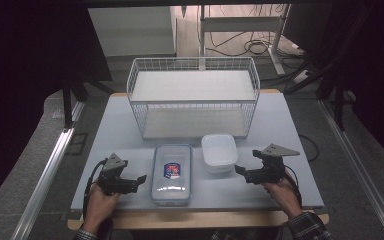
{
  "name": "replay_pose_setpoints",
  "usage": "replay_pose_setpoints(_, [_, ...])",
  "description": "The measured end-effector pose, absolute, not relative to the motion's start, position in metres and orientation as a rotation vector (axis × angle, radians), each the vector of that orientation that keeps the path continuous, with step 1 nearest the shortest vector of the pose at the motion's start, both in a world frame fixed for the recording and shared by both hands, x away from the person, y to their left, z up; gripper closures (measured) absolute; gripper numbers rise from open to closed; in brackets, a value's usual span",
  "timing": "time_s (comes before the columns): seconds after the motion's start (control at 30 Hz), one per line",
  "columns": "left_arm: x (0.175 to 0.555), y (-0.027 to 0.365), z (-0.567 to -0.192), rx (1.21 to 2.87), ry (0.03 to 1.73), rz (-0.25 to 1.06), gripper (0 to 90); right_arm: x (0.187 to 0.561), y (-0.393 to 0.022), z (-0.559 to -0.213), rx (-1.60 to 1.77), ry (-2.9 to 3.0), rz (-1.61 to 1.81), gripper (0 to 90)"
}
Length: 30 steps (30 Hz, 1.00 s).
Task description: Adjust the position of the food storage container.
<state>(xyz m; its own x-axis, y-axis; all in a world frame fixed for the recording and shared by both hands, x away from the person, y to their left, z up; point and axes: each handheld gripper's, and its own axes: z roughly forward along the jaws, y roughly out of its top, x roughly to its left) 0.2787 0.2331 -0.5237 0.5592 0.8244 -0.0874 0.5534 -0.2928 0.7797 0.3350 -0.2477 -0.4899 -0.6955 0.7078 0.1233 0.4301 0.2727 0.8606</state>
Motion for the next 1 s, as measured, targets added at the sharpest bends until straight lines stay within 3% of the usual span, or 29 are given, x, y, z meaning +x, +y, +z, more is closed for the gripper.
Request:
replay_pose_setpoints(0.23, [0.278, 0.230, -0.523, 2.001, 1.112, 0.422, 8.0, 0.336, -0.243, -0.492, 1.067, 2.324, 1.302, 0.7])
replay_pose_setpoints(0.37, [0.276, 0.228, -0.519, 2.046, 1.202, 0.558, 7.4, 0.337, -0.243, -0.490, 1.092, 2.344, 1.294, 0.4])
replay_pose_setpoints(0.53, [0.276, 0.232, -0.517, 1.991, 1.227, 0.541, 6.9, 0.338, -0.244, -0.487, 1.128, 2.345, 1.284, 1.7])
replay_pose_setpoints(1.0, [0.276, 0.221, -0.517, 2.020, 1.222, 0.512, 4.1, 0.342, -0.234, -0.458, 0.991, 2.374, 1.230, 30.8])
